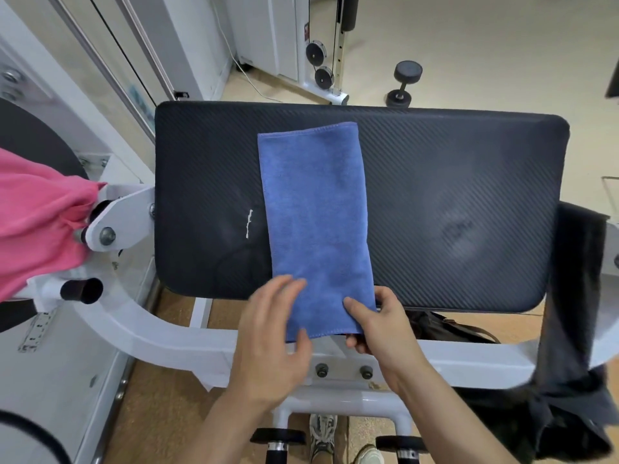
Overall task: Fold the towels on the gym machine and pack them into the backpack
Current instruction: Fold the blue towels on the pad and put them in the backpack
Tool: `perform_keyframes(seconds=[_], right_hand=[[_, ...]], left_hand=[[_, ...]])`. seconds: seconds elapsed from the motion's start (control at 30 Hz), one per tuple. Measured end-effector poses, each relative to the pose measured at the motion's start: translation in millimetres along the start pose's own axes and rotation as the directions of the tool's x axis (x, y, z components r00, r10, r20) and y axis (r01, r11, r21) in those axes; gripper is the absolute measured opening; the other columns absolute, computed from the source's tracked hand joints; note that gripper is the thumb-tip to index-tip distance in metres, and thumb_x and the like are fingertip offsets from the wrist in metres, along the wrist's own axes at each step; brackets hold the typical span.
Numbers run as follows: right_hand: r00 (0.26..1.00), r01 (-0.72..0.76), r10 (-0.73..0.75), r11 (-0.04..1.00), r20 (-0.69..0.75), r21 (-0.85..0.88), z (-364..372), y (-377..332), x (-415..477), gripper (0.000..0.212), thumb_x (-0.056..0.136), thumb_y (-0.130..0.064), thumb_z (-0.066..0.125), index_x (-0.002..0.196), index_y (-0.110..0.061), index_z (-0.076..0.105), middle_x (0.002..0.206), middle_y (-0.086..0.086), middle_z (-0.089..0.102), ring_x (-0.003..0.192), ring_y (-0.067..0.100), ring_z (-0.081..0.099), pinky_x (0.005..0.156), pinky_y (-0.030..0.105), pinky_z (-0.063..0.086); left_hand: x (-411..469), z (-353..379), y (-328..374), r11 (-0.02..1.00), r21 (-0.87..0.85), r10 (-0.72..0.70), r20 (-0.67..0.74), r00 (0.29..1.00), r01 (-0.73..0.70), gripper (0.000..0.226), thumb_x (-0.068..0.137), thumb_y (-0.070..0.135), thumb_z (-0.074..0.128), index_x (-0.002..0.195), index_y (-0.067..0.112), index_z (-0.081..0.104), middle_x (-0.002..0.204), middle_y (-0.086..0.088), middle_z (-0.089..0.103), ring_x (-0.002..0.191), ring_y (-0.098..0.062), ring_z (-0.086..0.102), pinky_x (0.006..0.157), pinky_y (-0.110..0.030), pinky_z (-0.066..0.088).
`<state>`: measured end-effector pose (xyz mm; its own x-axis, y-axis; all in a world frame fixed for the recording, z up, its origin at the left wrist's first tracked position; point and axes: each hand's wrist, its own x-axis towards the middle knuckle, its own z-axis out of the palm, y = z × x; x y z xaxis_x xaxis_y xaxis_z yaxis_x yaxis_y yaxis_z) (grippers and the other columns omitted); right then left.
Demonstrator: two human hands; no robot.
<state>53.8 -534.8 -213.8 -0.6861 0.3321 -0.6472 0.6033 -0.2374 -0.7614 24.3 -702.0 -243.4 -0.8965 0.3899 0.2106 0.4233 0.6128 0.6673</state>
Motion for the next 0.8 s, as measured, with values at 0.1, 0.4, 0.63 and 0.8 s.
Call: perform_keyframes(seconds=[0.1, 0.4, 0.63, 0.8], right_hand=[[0.999, -0.047, 0.046, 0.997, 0.019, 0.060, -0.2, -3.2, 3.2, 0.027, 0.091, -0.017, 0.064, 0.111, -0.006, 0.051, 0.067, 0.006, 0.060, 0.045, 0.016, 0.047, 0.043, 0.027, 0.038], [0.651, 0.625, -0.626, 0.120, 0.430, -0.771, -24.1, -6.3, -3.6, 0.098, 0.066, -0.066, 0.067, 0.147, -0.034, 0.023, 0.145, -0.006, 0.031, 0.132, 0.012, 0.036, 0.098, 0.035, 0.037], [0.550, 0.683, -0.569, -0.116, 0.612, -0.721, -24.8, -7.6, 17.8, 0.044, 0.076, -0.026, 0.054, 0.120, -0.023, 0.050, 0.099, -0.012, 0.066, 0.074, 0.012, 0.059, 0.071, 0.022, 0.037], [0.658, 0.746, -0.469, 0.295, 0.590, -0.598, -27.9, -31.0, 25.3, 0.005, 0.083, -0.030, 0.062, 0.086, -0.029, 0.058, 0.067, -0.013, 0.057, 0.058, 0.010, 0.047, 0.053, 0.029, 0.037]], left_hand=[[2.2, 16.3, 2.3, 0.976, 0.114, 0.148, 0.272, 0.951, -0.184, 0.071, 0.079, 0.025, 0.055, 0.147, 0.026, 0.034, 0.154, 0.007, 0.035, 0.144, -0.011, 0.027, 0.117, -0.038, 0.023], [31.6, 18.3, -1.7, 0.947, 0.235, 0.141, 0.301, 0.943, -0.217, 0.048, 0.084, 0.029, 0.041, 0.127, 0.022, 0.060, 0.126, 0.009, 0.064, 0.120, -0.013, 0.055, 0.086, -0.036, 0.052], [50.1, -7.0, 11.4, 0.991, 0.109, -0.008, 0.630, 0.777, -0.079, 0.027, 0.095, 0.031, 0.043, 0.118, 0.033, 0.056, 0.099, 0.006, 0.068, 0.087, -0.016, 0.062, 0.075, -0.036, 0.051], [76.0, -39.2, -2.6, 0.953, -0.170, -0.045, 0.741, 0.671, 0.251, 0.019, 0.090, 0.016, 0.058, 0.073, 0.010, 0.054, 0.060, 0.007, 0.042, 0.056, -0.006, 0.038, 0.057, -0.030, 0.033]])
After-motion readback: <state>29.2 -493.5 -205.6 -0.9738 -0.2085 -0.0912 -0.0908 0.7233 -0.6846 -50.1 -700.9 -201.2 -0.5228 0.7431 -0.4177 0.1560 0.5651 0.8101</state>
